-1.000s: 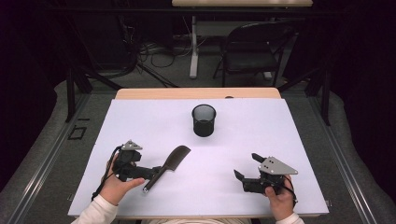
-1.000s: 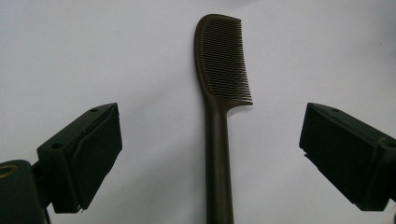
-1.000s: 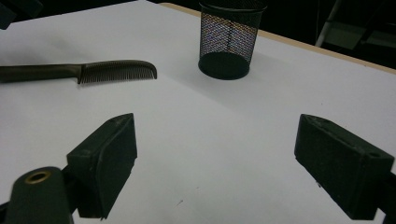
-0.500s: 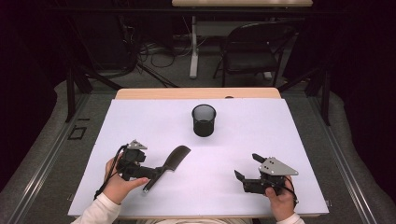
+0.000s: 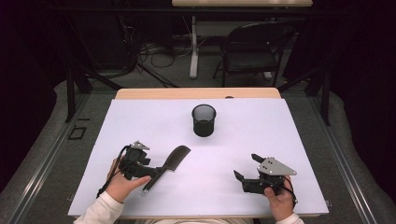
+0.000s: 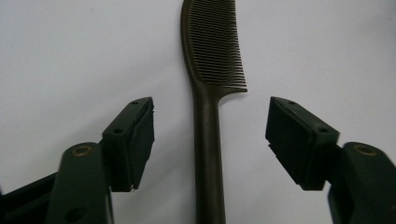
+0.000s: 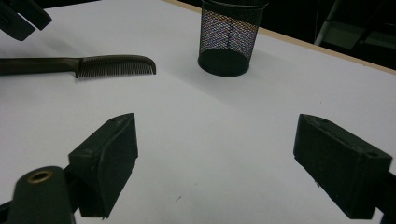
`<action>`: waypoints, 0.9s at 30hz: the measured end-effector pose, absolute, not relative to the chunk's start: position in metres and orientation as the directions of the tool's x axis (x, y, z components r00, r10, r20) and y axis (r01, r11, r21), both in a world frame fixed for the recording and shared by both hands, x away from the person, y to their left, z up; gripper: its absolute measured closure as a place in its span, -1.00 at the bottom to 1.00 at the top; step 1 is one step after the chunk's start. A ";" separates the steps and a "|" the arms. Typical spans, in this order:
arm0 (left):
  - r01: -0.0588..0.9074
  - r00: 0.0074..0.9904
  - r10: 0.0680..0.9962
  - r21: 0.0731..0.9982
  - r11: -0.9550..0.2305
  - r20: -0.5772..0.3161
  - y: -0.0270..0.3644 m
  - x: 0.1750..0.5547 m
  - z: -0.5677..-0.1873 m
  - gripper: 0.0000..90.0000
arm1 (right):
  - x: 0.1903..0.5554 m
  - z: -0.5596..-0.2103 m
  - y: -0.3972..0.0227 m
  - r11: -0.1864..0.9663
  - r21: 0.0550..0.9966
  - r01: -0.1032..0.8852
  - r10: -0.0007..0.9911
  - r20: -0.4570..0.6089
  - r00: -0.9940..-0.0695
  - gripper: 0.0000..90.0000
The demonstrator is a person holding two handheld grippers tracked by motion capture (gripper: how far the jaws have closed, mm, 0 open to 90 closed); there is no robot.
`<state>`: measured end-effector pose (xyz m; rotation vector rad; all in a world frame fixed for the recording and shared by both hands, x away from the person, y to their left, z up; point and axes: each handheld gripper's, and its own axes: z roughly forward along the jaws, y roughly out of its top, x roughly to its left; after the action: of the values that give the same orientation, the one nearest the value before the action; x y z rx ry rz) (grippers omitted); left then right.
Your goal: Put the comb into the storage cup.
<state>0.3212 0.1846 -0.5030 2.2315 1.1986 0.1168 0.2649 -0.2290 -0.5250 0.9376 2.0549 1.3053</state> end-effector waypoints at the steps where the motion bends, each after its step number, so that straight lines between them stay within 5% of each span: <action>1: 0.736 0.584 0.789 0.535 -0.414 -0.193 0.184 0.322 -0.503 -0.21 | 0.265 -0.525 -0.229 0.292 0.917 0.272 0.782 -0.064 -0.621 -0.70; 27: 0.751 0.611 0.782 0.402 -0.524 -0.121 0.168 0.334 -0.515 0.14 | 0.265 -0.525 -0.229 0.305 0.914 0.269 0.778 -0.077 -0.623 -0.69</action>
<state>0.3335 0.1682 -0.5145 2.4230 1.2204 0.1038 0.2649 -0.2295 -0.5249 0.9266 2.0604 1.2945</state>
